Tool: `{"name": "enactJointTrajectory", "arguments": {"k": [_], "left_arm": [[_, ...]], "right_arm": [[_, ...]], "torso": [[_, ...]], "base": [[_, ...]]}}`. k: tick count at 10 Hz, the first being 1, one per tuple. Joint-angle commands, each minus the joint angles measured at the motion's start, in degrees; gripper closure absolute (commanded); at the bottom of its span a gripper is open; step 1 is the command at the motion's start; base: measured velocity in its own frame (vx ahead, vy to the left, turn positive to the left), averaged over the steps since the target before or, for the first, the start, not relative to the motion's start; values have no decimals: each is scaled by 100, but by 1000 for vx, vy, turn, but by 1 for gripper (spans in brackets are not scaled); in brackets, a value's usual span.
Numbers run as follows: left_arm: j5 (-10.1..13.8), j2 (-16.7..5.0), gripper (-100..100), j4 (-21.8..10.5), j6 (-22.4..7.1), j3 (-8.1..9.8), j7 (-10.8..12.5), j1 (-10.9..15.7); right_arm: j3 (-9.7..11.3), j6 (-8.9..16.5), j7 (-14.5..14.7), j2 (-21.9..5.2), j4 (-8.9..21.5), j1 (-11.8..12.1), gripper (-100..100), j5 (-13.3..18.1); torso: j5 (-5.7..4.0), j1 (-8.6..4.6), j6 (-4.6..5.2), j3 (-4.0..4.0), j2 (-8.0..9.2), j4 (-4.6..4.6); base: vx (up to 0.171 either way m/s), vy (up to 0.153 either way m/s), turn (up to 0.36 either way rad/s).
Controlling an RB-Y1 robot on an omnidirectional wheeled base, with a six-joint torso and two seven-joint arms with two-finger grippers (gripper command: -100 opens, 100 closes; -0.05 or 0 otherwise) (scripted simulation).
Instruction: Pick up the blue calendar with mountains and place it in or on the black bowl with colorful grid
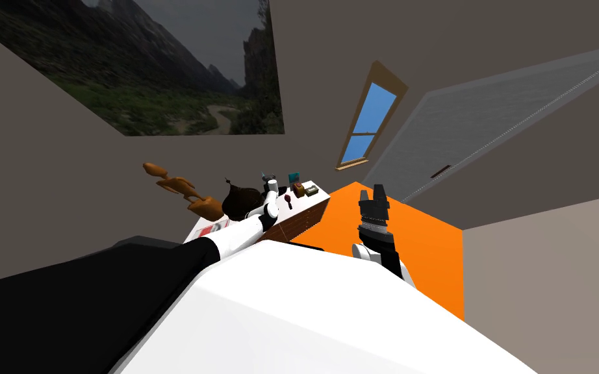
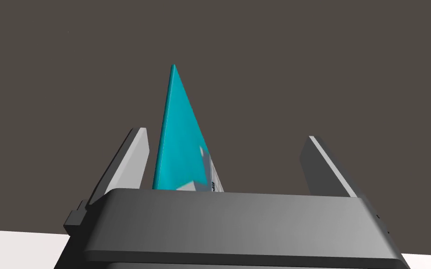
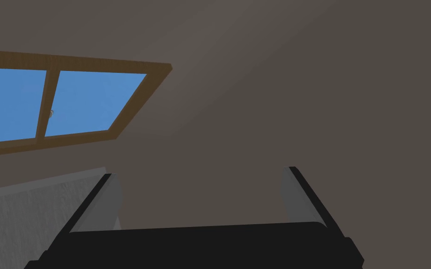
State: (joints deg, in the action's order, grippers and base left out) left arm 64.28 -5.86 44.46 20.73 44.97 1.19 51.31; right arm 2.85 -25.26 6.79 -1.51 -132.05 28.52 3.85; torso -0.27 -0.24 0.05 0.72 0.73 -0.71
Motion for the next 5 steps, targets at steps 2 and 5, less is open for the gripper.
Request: {"name": "enactJointTrajectory", "arguments": {"k": [2,5], "left_arm": [[0,0,0,0,0,0,0,0],[0,0,0,0,0,0,0,0]], "right_arm": [[0,0,0,0,0,0,0,0],[0,0,0,0,0,0,0,0]], "torso": [[0,1,0,0,0,0],[0,1,0,0,0,0]], "base": [[0,0,0],[0,0,0]]}}
